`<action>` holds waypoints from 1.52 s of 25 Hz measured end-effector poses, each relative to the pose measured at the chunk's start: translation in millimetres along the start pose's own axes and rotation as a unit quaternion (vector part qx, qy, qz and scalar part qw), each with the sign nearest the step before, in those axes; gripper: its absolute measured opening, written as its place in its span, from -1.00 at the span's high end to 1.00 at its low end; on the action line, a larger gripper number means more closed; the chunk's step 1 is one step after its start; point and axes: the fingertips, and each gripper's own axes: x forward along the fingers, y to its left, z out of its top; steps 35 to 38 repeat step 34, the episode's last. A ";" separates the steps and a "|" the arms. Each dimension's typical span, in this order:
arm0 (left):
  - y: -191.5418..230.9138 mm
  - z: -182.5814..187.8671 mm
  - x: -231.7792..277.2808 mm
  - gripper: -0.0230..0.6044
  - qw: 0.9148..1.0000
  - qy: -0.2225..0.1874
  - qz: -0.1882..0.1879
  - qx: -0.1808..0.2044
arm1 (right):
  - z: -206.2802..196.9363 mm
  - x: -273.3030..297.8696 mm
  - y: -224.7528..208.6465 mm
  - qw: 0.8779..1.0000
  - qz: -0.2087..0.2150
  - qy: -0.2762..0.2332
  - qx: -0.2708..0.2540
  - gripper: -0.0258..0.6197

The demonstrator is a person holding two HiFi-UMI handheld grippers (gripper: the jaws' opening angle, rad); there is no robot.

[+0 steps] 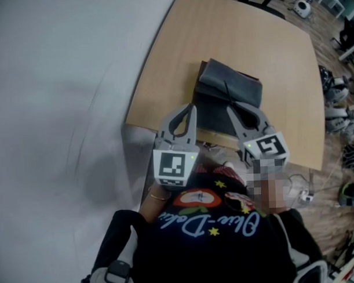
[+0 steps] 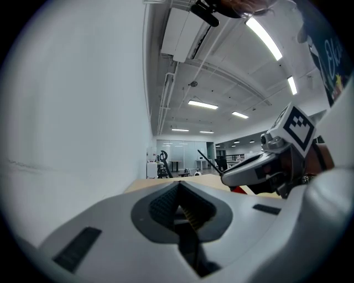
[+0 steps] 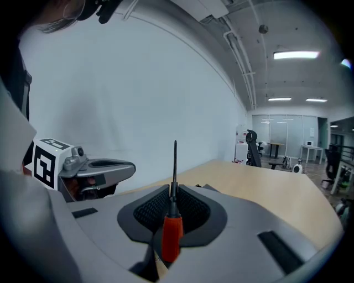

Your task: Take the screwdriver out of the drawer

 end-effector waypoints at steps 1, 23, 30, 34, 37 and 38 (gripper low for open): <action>-1.4 0.5 -0.3 0.93 1.000 0.000 -0.001 -0.003 | 2.6 -1.4 0.8 1.000 0.001 -0.001 -0.003 0.77; 0.2 -5.5 -1.4 0.93 1.000 0.006 0.000 -0.010 | 12.1 -5.7 -0.4 1.000 -0.005 -0.012 -0.003 0.77; 0.7 -7.2 -1.2 0.93 1.000 0.008 0.000 -0.007 | 9.0 -5.4 -2.9 1.000 -0.006 -0.014 -0.002 0.77; 1.5 -11.3 -1.5 0.93 1.000 0.011 -0.002 0.003 | 6.6 -5.0 -1.6 1.000 -0.002 -0.012 -0.004 0.77; 1.5 -11.3 -1.5 0.93 1.000 0.011 -0.002 0.003 | 6.6 -5.0 -1.6 1.000 -0.002 -0.012 -0.004 0.77; 1.5 -11.3 -1.5 0.93 1.000 0.011 -0.002 0.003 | 6.6 -5.0 -1.6 1.000 -0.002 -0.012 -0.004 0.77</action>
